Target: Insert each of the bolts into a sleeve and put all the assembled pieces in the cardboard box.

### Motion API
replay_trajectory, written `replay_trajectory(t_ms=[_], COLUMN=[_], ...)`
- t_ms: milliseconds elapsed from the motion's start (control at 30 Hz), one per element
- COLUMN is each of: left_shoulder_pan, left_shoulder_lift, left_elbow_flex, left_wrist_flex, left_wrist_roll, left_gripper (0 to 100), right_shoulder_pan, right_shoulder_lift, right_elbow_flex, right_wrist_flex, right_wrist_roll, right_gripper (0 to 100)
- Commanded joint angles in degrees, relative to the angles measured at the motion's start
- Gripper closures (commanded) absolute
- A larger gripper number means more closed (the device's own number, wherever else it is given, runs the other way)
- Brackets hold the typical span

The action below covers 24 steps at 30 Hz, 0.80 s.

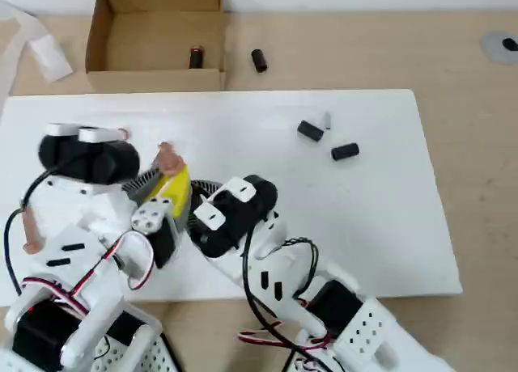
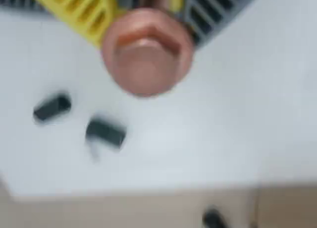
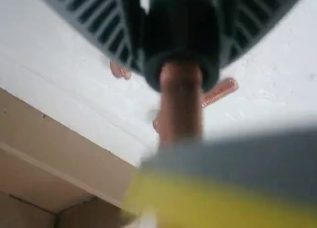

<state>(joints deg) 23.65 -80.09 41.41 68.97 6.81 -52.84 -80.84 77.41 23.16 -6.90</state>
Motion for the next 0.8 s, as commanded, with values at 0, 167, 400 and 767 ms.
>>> replay_trajectory(t_ms=[0, 167, 400, 767], left_shoulder_pan=[1.85, 1.85, 1.76, -20.92], left_shoulder_lift=[0.31, 0.4, 1.89, 20.7], left_elbow_flex=[-5.54, -10.2, -19.78, -37.36], left_wrist_flex=[4.84, 12.22, 21.45, 25.93], left_wrist_roll=[0.09, -0.09, -0.26, -15.74], left_gripper=[88, 83, 82, 97], right_shoulder_pan=[-0.66, -0.66, 4.53, 19.38], right_shoulder_lift=[-1.1, -0.84, 1.1, 36.18], right_elbow_flex=[-2.15, -2.24, -4.09, -37.14], right_wrist_flex=[-1.58, -1.58, -1.49, -1.76], right_wrist_roll=[0.18, 0.18, 0.09, -3.87], right_gripper=[98.9, 98.9, 98.9, 98.9])
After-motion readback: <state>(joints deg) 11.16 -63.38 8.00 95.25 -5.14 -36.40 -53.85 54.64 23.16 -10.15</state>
